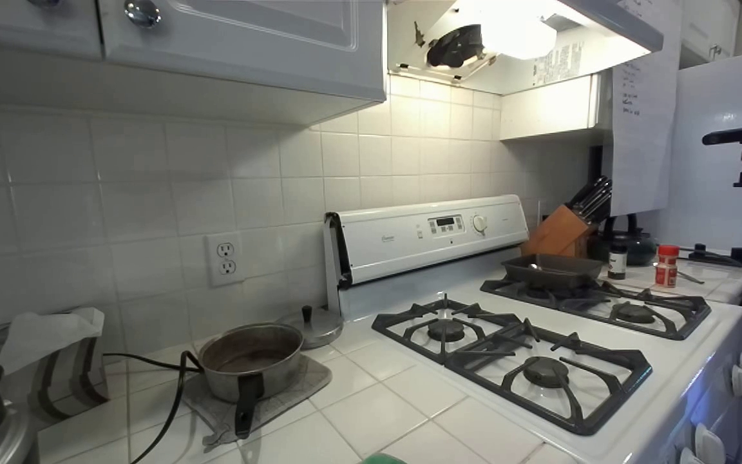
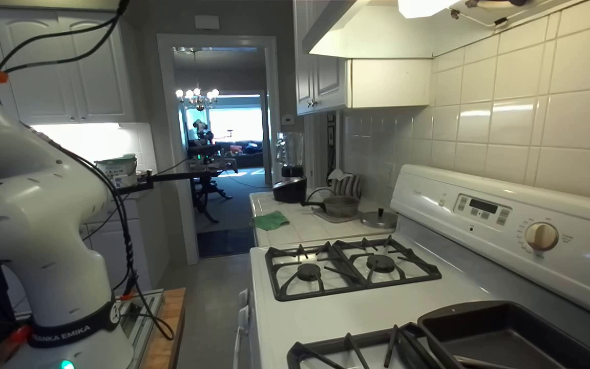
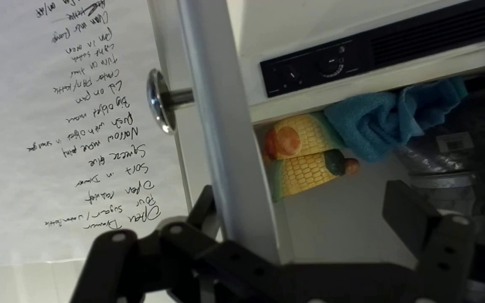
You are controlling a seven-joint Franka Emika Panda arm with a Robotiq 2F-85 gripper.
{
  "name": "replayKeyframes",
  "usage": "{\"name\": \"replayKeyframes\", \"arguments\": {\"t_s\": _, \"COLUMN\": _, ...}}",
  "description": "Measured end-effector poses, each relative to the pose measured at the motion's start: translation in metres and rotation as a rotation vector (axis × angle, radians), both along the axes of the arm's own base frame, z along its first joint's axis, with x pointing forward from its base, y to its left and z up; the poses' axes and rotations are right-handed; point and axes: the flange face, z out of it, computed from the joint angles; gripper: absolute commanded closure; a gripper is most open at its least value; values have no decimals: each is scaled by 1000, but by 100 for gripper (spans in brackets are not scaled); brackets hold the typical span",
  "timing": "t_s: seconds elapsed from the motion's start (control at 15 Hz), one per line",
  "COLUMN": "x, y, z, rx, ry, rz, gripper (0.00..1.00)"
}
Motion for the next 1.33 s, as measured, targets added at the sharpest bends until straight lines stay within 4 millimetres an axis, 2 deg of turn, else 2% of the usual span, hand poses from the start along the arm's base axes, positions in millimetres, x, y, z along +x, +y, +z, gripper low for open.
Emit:
{"name": "replayKeyframes", "arguments": {"t_s": 0.13, "x": 2, "y": 6, "z": 1, "rx": 6, "ry": 1, "rz": 12, "gripper": 0}}
{"name": "replayKeyframes", "arguments": {"t_s": 0.33, "x": 12, "y": 26, "z": 3, "rx": 29, "ry": -5, "rz": 58, "gripper": 0}}
{"name": "replayKeyframes", "arguments": {"t_s": 0.47, "x": 27, "y": 46, "z": 3, "rx": 38, "ry": -6, "rz": 106, "gripper": 0}}
{"name": "replayKeyframes", "arguments": {"t_s": 0.67, "x": 60, "y": 70, "z": -1, "rx": 43, "ry": -5, "rz": 171, "gripper": 0}}
{"name": "replayKeyframes", "arguments": {"t_s": 0.87, "x": 100, "y": 79, "z": -12, "rx": 62, "ry": 2, "rz": 211, "gripper": 0}}
{"name": "replayKeyframes", "arguments": {"t_s": 1.0, "x": 118, "y": 87, "z": -15, "rx": 78, "ry": 5, "rz": 238, "gripper": 0}}
{"name": "replayKeyframes", "arguments": {"t_s": 1.13, "x": 131, "y": 90, "z": -17, "rx": 94, "ry": 5, "rz": 261, "gripper": 0}}
{"name": "replayKeyframes", "arguments": {"t_s": 1.33, "x": 137, "y": 93, "z": -15, "rx": 115, "ry": 3, "rz": 294, "gripper": 0}}
